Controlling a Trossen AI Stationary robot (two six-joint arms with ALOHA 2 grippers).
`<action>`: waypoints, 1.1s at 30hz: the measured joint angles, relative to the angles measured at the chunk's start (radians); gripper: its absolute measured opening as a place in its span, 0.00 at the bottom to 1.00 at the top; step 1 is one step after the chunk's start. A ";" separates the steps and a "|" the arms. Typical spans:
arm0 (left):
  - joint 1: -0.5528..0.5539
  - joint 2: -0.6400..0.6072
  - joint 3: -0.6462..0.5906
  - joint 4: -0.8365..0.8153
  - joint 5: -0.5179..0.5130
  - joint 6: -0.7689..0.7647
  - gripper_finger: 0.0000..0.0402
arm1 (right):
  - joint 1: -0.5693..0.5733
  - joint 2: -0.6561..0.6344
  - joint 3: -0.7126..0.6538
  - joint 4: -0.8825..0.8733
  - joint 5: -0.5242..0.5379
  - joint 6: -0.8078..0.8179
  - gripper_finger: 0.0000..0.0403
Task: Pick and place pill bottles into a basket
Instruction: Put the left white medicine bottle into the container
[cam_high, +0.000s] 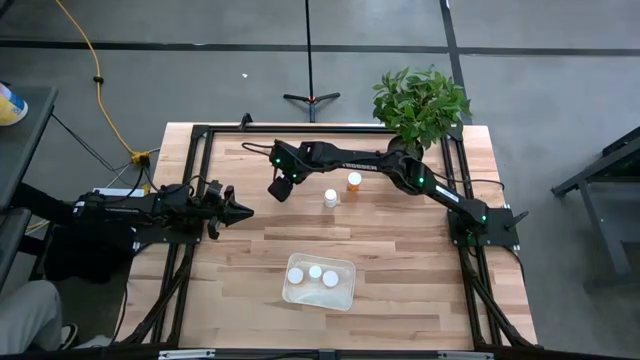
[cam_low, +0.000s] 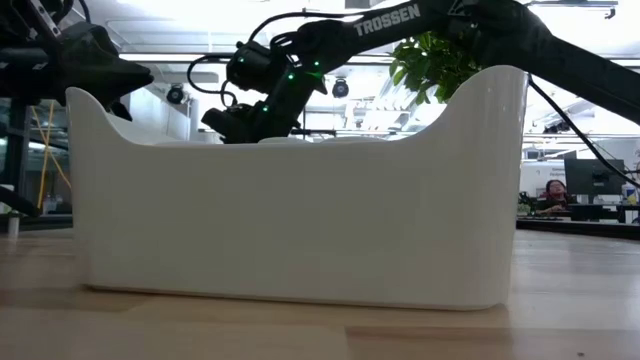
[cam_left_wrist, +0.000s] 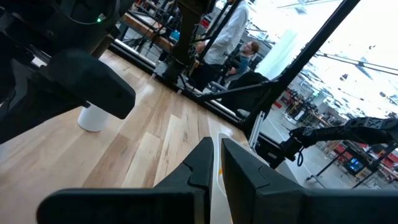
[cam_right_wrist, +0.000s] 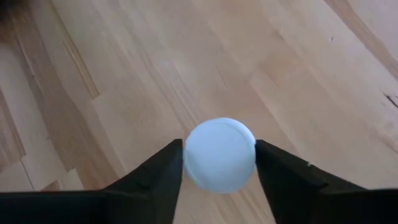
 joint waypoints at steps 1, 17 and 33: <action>0.000 0.000 0.000 0.000 0.000 0.000 0.17 | 0.000 0.000 0.000 0.000 0.000 0.000 0.43; 0.000 0.000 0.000 0.000 0.001 0.000 0.17 | 0.001 0.000 0.000 0.000 -0.008 -0.003 0.35; 0.000 0.000 0.000 0.000 0.003 -0.001 0.17 | 0.008 -0.039 0.018 -0.080 0.012 -0.032 0.35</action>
